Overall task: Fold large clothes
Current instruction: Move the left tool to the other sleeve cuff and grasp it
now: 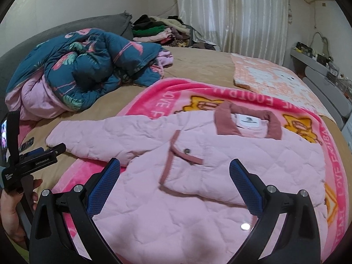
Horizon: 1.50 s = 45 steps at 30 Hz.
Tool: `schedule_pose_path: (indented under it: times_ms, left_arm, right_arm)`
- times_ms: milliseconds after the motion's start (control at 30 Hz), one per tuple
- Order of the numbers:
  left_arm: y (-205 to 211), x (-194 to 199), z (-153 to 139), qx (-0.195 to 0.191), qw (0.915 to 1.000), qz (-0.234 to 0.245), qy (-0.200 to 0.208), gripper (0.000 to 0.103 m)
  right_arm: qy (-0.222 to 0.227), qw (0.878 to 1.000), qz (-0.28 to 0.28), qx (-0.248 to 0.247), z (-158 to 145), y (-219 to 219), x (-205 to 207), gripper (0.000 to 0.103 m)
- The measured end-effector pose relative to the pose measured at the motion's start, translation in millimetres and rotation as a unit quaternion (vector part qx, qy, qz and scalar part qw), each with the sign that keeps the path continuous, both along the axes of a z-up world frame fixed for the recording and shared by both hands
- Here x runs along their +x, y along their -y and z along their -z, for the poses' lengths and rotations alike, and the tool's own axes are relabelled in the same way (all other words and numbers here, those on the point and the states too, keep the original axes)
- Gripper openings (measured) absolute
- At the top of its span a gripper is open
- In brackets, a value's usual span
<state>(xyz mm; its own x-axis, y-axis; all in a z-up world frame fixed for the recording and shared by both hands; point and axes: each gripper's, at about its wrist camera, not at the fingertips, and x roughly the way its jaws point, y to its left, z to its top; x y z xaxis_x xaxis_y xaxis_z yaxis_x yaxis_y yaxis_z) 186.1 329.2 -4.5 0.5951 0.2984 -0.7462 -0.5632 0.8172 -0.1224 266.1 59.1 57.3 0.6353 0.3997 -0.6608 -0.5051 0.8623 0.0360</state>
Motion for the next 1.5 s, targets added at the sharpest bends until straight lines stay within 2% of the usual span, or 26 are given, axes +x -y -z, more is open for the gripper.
schedule_pose_path:
  times_ms: [267,400,733,833,1000,1300,1367,1500]
  left_arm:
    - [-36.8,-4.8,10.0,-0.023,0.9990,-0.038,-0.005,0.094]
    - [-60.2,-4.4,21.2,-0.057,0.9968,-0.055,-0.007,0.094]
    - [-106.0,-8.8,46.5,-0.105,0.9889,-0.104,-0.018,0.094]
    - [-122.0,-11.3,60.8,-0.135,0.9833,-0.121,-0.014,0.094]
    - [-144.1,-15.2,78.0,-0.164,0.9748,-0.151,-0.010,0.094]
    - [-185.5,-9.3,105.8,-0.236,0.9535,-0.182,0.046,0.094]
    - [-190.9,-8.1,110.1,-0.242,0.9496,-0.191,0.057,0.094]
    - [-195.4,-5.4,115.1,-0.234,0.9468,-0.208,0.074,0.093]
  right_arm:
    - [0.000,0.999,-0.048,-0.012,12.3,-52.3,-4.7,0.099]
    - [0.004,0.997,-0.070,-0.021,19.2,-75.0,-6.3,0.099]
    - [-0.018,0.992,-0.111,-0.054,46.0,-123.5,-3.7,0.099]
    - [-0.018,0.990,-0.126,-0.068,54.7,-137.0,-6.9,0.099]
    - [-0.025,0.987,-0.137,-0.078,69.0,-155.6,-8.4,0.099]
    - [-0.036,0.987,-0.137,-0.075,83.8,-154.6,-13.3,0.099]
    - [-0.037,0.988,-0.132,-0.076,85.3,-150.3,-11.9,0.099]
    - [-0.039,0.990,-0.112,-0.079,87.4,-140.0,-9.5,0.099]
